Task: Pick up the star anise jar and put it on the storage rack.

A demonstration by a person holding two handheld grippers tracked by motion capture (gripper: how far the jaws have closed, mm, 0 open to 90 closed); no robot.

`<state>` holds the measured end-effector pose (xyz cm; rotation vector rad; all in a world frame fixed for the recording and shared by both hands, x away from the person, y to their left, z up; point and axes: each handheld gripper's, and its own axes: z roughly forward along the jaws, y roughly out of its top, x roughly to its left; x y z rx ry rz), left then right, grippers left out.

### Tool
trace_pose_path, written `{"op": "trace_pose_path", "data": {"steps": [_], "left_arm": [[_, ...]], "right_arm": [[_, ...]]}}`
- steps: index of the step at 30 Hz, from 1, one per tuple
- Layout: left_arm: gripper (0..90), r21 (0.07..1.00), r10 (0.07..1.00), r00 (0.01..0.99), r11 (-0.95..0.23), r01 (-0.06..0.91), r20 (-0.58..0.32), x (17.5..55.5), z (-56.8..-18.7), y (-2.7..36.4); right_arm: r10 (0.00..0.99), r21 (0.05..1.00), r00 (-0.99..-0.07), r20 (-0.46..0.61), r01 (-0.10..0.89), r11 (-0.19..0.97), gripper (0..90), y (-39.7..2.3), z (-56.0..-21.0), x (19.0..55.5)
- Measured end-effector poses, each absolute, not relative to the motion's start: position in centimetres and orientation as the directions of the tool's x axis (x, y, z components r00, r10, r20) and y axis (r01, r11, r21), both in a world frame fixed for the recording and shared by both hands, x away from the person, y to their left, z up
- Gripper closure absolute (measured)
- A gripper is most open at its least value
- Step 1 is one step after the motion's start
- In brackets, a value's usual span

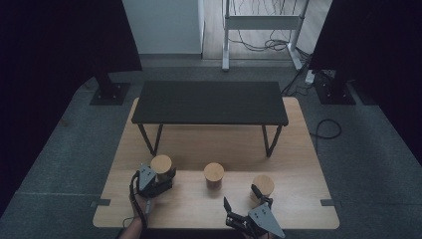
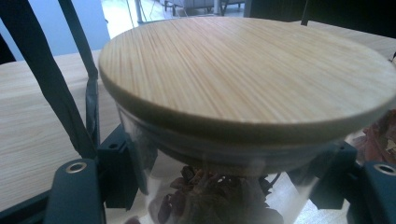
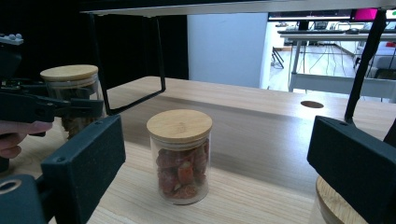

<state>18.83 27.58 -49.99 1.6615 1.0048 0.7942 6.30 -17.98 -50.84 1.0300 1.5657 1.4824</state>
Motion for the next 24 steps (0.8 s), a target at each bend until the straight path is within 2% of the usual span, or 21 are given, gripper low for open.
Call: {"op": "trace_pose_path", "data": {"steps": [24], "left_arm": [[26.5, 0.959, 0.905, 0.425, -0.137, 0.247, 0.019, 18.66, -50.24, 27.36]], "right_arm": [[0.911, 0.998, -0.413, 0.003, 0.062, 0.025, 3.4, -17.78, -50.93, 6.28]]}}
